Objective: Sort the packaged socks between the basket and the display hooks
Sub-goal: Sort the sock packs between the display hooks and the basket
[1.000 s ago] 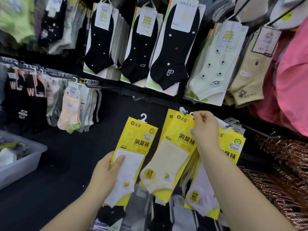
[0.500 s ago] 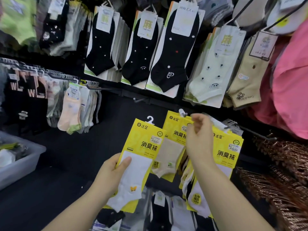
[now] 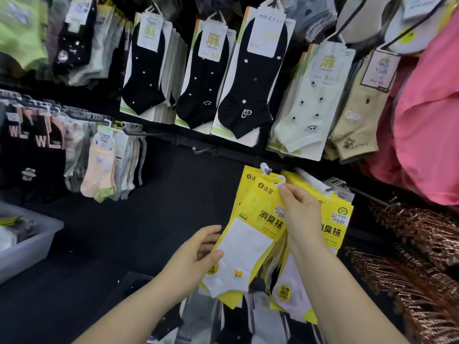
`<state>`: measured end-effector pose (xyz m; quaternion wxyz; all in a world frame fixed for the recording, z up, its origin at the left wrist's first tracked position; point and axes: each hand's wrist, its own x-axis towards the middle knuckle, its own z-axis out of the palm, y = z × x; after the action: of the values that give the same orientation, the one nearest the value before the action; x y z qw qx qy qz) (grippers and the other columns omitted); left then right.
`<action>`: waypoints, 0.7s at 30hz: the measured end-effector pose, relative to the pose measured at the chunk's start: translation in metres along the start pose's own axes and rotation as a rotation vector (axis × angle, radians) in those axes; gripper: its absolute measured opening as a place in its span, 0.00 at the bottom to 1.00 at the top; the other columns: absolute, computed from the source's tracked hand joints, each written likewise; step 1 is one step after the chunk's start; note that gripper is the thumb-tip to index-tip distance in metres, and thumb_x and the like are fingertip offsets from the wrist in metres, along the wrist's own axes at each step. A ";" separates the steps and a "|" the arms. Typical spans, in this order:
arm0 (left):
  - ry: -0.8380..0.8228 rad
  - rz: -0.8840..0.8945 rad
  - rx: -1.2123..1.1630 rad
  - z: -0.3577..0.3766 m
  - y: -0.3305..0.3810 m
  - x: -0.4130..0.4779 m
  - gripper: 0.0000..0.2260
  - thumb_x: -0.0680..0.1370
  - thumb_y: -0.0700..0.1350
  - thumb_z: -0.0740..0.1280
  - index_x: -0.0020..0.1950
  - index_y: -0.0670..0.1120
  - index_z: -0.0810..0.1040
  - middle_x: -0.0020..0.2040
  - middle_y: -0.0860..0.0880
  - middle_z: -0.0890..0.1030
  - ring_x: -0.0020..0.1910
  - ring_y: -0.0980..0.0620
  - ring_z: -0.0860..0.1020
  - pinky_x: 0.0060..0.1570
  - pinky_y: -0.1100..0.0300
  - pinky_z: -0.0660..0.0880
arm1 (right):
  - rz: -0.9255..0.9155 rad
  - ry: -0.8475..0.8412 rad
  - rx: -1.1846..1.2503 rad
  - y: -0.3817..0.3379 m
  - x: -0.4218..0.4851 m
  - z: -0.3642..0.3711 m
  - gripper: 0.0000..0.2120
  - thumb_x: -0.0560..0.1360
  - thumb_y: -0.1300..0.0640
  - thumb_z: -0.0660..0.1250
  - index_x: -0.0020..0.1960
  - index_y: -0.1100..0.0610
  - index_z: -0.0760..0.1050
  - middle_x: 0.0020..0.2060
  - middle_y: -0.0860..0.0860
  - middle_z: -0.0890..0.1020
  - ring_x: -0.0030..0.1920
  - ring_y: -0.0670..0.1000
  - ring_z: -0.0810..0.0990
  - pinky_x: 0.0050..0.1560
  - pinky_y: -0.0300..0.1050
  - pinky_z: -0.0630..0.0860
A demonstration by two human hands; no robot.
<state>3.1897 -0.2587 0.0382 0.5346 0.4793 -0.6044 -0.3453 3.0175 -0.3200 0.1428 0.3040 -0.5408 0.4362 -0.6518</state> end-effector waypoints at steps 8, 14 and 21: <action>-0.079 -0.028 -0.006 0.012 0.010 0.013 0.17 0.80 0.40 0.64 0.57 0.63 0.72 0.51 0.65 0.81 0.49 0.71 0.77 0.41 0.77 0.72 | -0.060 0.030 -0.190 -0.007 0.030 0.024 0.05 0.77 0.56 0.65 0.43 0.52 0.77 0.41 0.45 0.79 0.41 0.46 0.77 0.42 0.45 0.76; -0.079 -0.073 0.009 0.024 0.002 0.023 0.19 0.80 0.44 0.65 0.70 0.55 0.68 0.63 0.58 0.76 0.60 0.59 0.75 0.50 0.67 0.74 | -0.234 0.076 -0.506 0.002 0.028 0.033 0.10 0.77 0.57 0.65 0.57 0.57 0.78 0.53 0.52 0.78 0.50 0.49 0.75 0.49 0.38 0.68; -0.053 -0.030 0.015 0.021 0.005 0.042 0.22 0.79 0.43 0.66 0.73 0.50 0.67 0.70 0.52 0.71 0.66 0.51 0.73 0.65 0.50 0.72 | -0.474 0.023 -0.749 0.036 -0.012 0.035 0.18 0.75 0.61 0.66 0.65 0.55 0.71 0.69 0.53 0.65 0.70 0.54 0.61 0.70 0.47 0.59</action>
<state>3.1691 -0.2990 0.0515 0.5097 0.4829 -0.6136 -0.3612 3.0513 -0.3331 0.1067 -0.0760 -0.6915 0.5096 -0.5064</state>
